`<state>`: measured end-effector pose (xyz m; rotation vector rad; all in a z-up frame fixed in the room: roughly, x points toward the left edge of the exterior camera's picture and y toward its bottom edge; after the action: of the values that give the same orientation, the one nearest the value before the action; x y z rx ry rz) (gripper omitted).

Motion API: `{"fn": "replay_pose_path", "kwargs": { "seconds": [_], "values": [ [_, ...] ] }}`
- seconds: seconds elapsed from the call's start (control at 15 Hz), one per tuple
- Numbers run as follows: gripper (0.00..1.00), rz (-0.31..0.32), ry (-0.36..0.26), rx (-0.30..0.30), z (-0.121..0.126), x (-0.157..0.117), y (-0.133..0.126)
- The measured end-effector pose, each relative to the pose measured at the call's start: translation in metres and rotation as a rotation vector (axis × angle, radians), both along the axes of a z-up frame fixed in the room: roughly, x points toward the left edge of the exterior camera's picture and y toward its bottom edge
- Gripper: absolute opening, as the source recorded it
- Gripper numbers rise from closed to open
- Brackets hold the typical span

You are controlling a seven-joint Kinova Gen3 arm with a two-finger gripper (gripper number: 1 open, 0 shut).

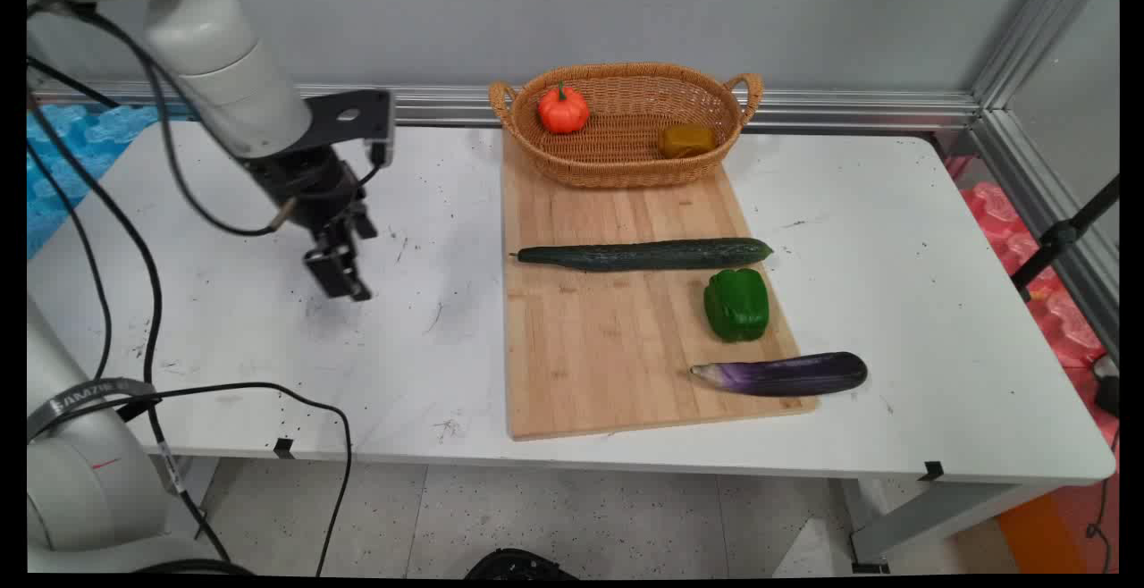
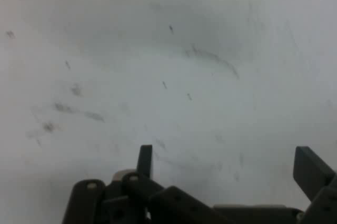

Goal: Pick up the potato from the vegetable basket

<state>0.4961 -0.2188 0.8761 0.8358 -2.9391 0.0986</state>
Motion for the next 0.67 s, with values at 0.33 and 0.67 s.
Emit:
{"fn": "replay_pose_path", "kwargs": {
  "seconds": [0.33,0.67],
  "values": [
    [1.00,0.023,0.050,-0.096,0.008,-0.022,-0.047],
    [1.00,0.039,0.106,-0.204,0.019,-0.044,-0.103]
  ]
}}
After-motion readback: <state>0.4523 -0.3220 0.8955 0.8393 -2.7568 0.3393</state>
